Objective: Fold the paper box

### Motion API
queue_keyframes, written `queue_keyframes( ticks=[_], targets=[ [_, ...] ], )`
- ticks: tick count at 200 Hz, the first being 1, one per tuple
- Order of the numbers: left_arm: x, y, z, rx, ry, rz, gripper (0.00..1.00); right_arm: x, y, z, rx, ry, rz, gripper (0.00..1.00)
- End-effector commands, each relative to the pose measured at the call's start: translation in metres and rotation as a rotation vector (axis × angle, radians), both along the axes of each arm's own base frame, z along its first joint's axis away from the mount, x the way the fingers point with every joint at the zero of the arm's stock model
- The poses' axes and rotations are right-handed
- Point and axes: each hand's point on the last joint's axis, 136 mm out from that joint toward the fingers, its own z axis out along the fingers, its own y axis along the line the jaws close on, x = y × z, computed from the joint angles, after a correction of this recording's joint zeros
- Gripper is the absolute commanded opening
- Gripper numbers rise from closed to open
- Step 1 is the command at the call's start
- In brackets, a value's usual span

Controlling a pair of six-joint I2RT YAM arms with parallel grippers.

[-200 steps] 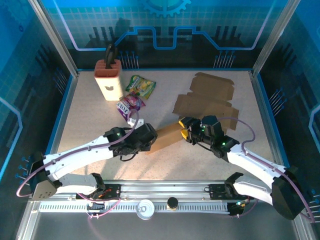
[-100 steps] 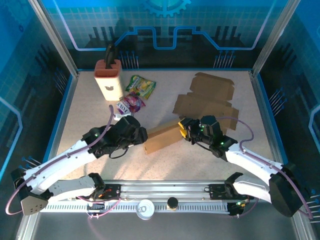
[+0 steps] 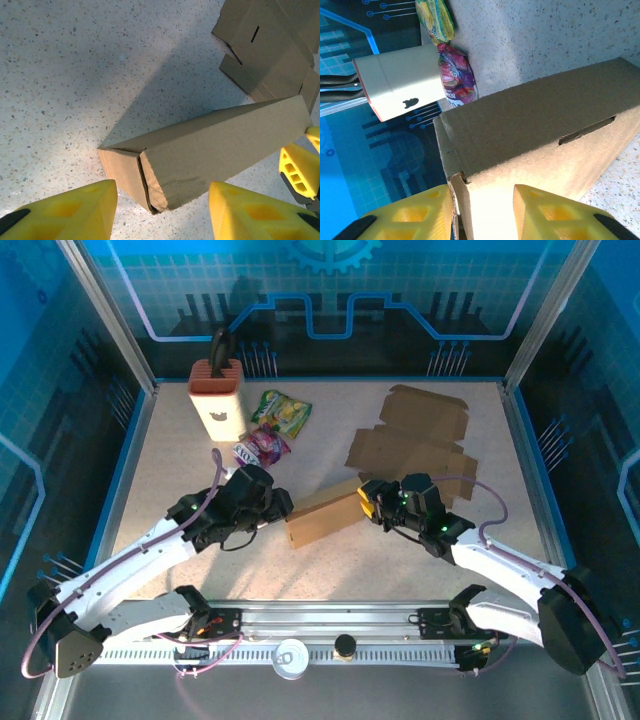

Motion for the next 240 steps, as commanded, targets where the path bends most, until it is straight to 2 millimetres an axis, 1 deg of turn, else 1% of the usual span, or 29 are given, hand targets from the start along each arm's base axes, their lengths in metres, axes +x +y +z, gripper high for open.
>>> queue_keyframes(
  ticks=[1, 25, 39, 68, 83, 112, 138, 175, 206, 240],
  targets=[
    [-0.001, -0.002, -0.013, -0.028, 0.033, 0.009, 0.51, -0.010, -0.009, -0.027, -0.069, 0.062, -0.011, 0.35],
    [0.001, -0.004, -0.024, -0.024, 0.052, 0.009, 0.50, -0.011, -0.009, -0.027, -0.070, 0.061, -0.011, 0.35],
    [0.001, -0.003, -0.029, -0.014, 0.064, 0.011, 0.48, -0.012, -0.009, -0.027, -0.070, 0.061, -0.011, 0.35],
    [0.000, -0.003, -0.036, -0.024, 0.066, 0.015, 0.43, -0.013, -0.009, -0.029, -0.072, 0.064, -0.010, 0.34],
    [-0.001, -0.002, -0.038, -0.029, 0.066, 0.017, 0.38, -0.013, -0.010, -0.030, -0.074, 0.064, -0.013, 0.33],
    [-0.005, 0.000, -0.043, -0.030, 0.073, 0.013, 0.35, -0.014, -0.012, -0.033, -0.085, 0.068, -0.013, 0.33],
    [-0.010, 0.004, -0.049, -0.022, 0.084, 0.015, 0.34, -0.016, -0.013, -0.040, -0.092, 0.080, -0.011, 0.33],
    [-0.015, 0.009, -0.061, -0.016, 0.096, 0.021, 0.23, -0.018, -0.015, -0.050, -0.114, 0.101, -0.008, 0.33],
    [-0.018, 0.009, -0.068, -0.016, 0.108, 0.013, 0.17, -0.021, -0.018, -0.060, -0.126, 0.122, -0.010, 0.32],
    [-0.023, 0.009, -0.073, -0.018, 0.123, 0.003, 0.10, -0.025, -0.021, -0.065, -0.133, 0.133, -0.013, 0.26]
  ],
)
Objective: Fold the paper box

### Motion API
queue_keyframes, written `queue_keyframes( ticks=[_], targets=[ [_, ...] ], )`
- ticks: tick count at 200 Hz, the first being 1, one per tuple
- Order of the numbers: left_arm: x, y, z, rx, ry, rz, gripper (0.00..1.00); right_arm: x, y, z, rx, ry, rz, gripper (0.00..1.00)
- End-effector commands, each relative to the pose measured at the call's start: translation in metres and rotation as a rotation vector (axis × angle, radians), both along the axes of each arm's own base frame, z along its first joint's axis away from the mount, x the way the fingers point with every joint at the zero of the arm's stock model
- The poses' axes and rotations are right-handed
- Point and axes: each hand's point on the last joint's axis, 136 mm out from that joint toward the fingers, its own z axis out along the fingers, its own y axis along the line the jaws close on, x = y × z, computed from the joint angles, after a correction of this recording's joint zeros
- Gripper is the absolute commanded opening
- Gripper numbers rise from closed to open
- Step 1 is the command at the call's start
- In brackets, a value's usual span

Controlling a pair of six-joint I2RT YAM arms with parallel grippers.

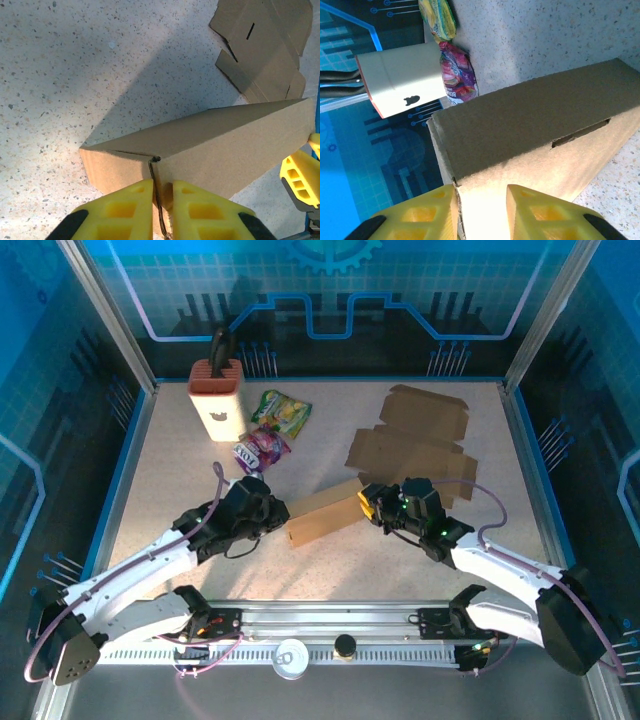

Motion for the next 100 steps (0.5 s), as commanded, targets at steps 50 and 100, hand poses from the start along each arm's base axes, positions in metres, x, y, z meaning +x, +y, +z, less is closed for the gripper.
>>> queue_keyframes(
  ticks=[50, 100],
  targets=[
    [-0.025, 0.013, -0.037, 0.087, 0.115, -0.041, 0.00, -0.024, -0.030, -0.044, -0.196, 0.106, -0.018, 0.16],
    [-0.022, 0.009, -0.019, 0.172, 0.031, -0.073, 0.00, -0.022, -0.034, -0.009, -0.225, 0.010, 0.012, 0.49]
  ],
)
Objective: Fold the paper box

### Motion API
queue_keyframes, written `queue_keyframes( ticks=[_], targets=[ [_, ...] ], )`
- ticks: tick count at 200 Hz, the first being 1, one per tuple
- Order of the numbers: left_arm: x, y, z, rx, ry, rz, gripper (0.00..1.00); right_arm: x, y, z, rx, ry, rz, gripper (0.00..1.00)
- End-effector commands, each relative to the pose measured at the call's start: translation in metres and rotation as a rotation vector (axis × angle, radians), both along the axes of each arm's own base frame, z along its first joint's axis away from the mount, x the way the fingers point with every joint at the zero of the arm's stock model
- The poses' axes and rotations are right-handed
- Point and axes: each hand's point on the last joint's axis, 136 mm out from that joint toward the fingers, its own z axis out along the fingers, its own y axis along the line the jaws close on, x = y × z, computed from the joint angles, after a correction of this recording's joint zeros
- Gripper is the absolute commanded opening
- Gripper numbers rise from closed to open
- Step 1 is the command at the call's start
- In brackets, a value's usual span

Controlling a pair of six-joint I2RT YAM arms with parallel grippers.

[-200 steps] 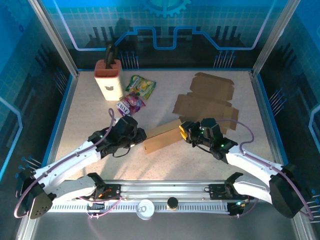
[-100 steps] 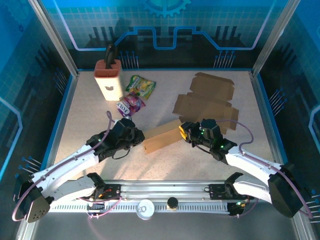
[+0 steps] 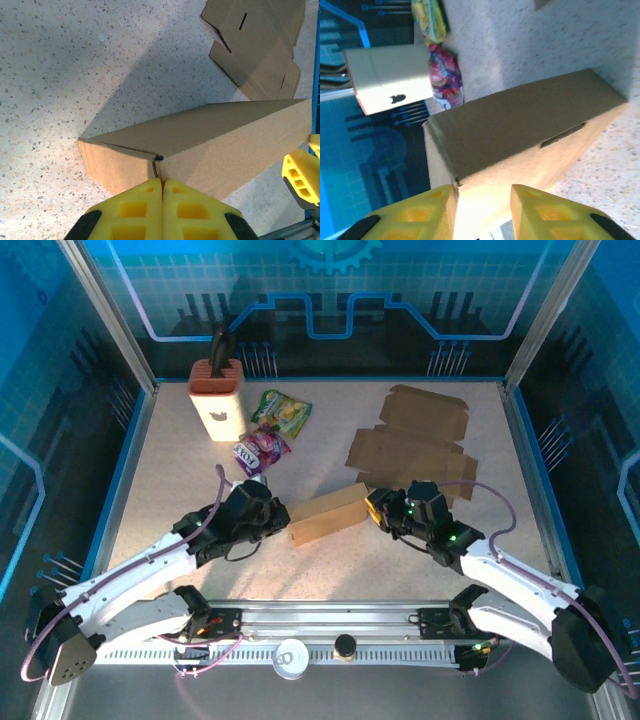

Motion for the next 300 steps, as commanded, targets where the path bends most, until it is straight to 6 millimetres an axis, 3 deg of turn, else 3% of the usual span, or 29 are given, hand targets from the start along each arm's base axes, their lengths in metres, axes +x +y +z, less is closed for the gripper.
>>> queue_keyframes(
  ticks=[1, 28, 45, 78, 128, 171, 210, 240, 277, 300],
  targets=[
    [-0.015, 0.016, -0.021, 0.164, 0.053, -0.020, 0.00, -0.005, -0.015, -0.007, -0.108, 0.026, -0.006, 0.49],
    [-0.016, 0.012, -0.015, 0.229, -0.002, -0.041, 0.00, -0.002, -0.014, 0.005, -0.106, -0.007, 0.048, 0.68],
    [-0.017, 0.013, -0.013, 0.279, -0.039, -0.046, 0.00, -0.001, -0.013, 0.010, -0.089, -0.032, 0.105, 0.71],
    [-0.020, 0.004, -0.009, 0.322, -0.129, -0.075, 0.00, -0.008, -0.011, 0.019, -0.116, -0.086, 0.219, 0.72],
    [-0.028, -0.013, -0.014, 0.328, -0.208, -0.115, 0.00, -0.034, -0.012, 0.001, -0.177, -0.072, 0.340, 0.68],
    [-0.039, -0.022, -0.022, 0.324, -0.241, -0.147, 0.00, -0.053, -0.015, -0.001, -0.210, -0.082, 0.397, 0.67],
    [-0.044, -0.021, -0.034, 0.310, -0.233, -0.141, 0.00, -0.072, -0.010, -0.021, -0.240, -0.045, 0.444, 0.67],
    [-0.043, -0.021, -0.040, 0.321, -0.221, -0.132, 0.00, -0.074, -0.008, -0.038, -0.260, -0.027, 0.450, 0.67],
    [-0.042, -0.018, -0.023, 0.315, -0.235, -0.125, 0.19, -0.064, -0.028, -0.044, -0.435, -0.046, 0.460, 0.67],
    [-0.045, -0.020, -0.005, 0.281, -0.250, -0.158, 0.30, -0.055, -0.029, -0.052, -0.504, -0.064, 0.529, 0.67]
  ],
)
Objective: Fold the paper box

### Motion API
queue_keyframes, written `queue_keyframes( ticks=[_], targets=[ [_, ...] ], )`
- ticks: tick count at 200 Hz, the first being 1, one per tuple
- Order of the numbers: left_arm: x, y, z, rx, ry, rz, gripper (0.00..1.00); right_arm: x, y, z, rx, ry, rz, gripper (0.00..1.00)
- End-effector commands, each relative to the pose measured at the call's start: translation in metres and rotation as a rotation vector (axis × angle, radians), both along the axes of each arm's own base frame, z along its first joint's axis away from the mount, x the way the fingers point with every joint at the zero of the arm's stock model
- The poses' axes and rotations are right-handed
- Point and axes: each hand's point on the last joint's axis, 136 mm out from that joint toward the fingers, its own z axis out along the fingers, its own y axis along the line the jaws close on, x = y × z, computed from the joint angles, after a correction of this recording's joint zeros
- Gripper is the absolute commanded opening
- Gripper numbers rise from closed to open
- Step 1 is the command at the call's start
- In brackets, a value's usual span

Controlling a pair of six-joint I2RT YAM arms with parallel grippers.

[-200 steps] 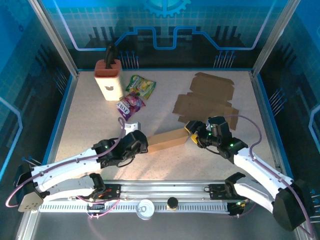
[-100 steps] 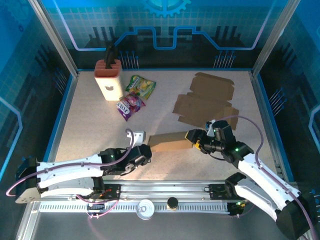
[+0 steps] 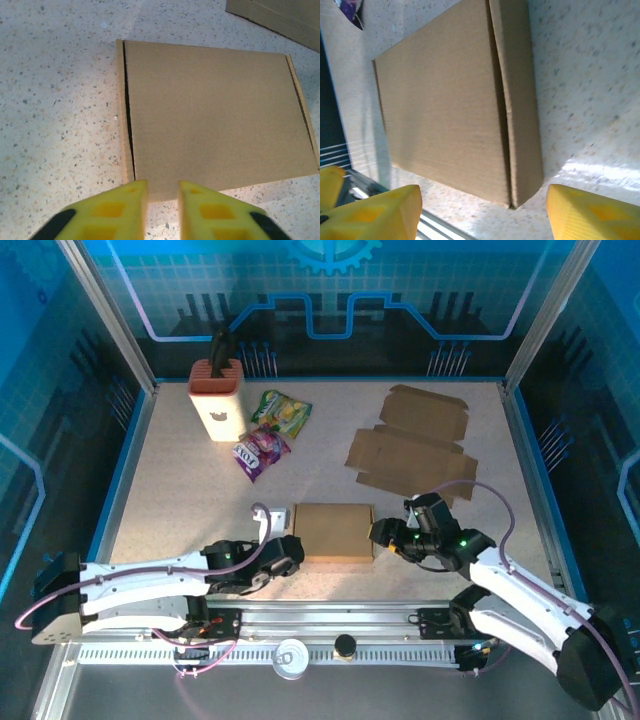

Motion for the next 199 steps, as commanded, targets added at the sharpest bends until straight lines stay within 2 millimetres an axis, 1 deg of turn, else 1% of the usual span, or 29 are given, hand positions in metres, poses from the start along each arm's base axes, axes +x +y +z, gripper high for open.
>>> queue_keyframes(
  ticks=[1, 13, 33, 48, 68, 92, 103, 112, 127, 145, 158, 169, 175, 177, 180, 199],
  targets=[
    [0.001, -0.003, 0.031, -0.054, -0.036, -0.015, 0.30, 0.012, -0.007, -0.003, -0.113, -0.057, 0.078, 0.67],
    [-0.002, -0.007, 0.043, -0.079, -0.048, -0.057, 0.36, 0.014, -0.006, -0.011, -0.136, -0.039, 0.113, 0.66],
    [-0.007, -0.011, 0.060, -0.119, -0.076, -0.134, 0.46, 0.019, 0.002, -0.019, -0.139, -0.029, 0.153, 0.63],
    [-0.009, -0.004, 0.068, -0.136, -0.093, -0.138, 0.50, 0.022, 0.007, -0.025, -0.146, -0.011, 0.172, 0.61],
    [-0.012, 0.010, 0.077, -0.157, -0.116, -0.131, 0.51, 0.025, 0.016, -0.034, -0.153, 0.003, 0.200, 0.55],
    [-0.015, 0.032, 0.078, -0.158, -0.137, -0.096, 0.51, 0.026, 0.035, -0.036, -0.182, -0.013, 0.241, 0.51],
    [-0.017, 0.037, 0.072, -0.161, -0.137, -0.091, 0.51, 0.026, 0.045, -0.038, -0.192, -0.018, 0.250, 0.50],
    [-0.018, 0.040, 0.067, -0.166, -0.131, -0.084, 0.51, 0.027, 0.053, -0.039, -0.187, -0.018, 0.248, 0.47],
    [-0.020, 0.045, 0.060, -0.164, -0.117, -0.073, 0.50, 0.030, 0.069, -0.039, -0.176, -0.029, 0.253, 0.44],
    [-0.022, 0.053, 0.060, -0.156, -0.112, -0.059, 0.50, 0.034, 0.095, -0.039, -0.179, -0.035, 0.283, 0.42],
    [-0.022, 0.057, 0.066, -0.157, -0.121, -0.051, 0.50, 0.038, 0.117, -0.040, -0.176, -0.043, 0.313, 0.41],
    [-0.022, 0.060, 0.072, -0.161, -0.133, -0.052, 0.50, 0.044, 0.137, -0.038, -0.170, -0.054, 0.334, 0.40],
    [-0.022, 0.061, 0.076, -0.165, -0.139, -0.051, 0.50, 0.042, 0.143, -0.045, -0.178, -0.042, 0.350, 0.39],
    [-0.022, 0.062, 0.076, -0.164, -0.139, -0.052, 0.50, 0.047, 0.152, -0.038, -0.164, -0.060, 0.352, 0.38],
    [-0.022, 0.063, 0.077, -0.163, -0.141, -0.051, 0.50, 0.050, 0.158, -0.036, -0.158, -0.067, 0.358, 0.38],
    [-0.023, 0.068, 0.085, -0.164, -0.151, -0.045, 0.50, 0.056, 0.190, -0.033, -0.143, -0.078, 0.383, 0.35]
  ],
)
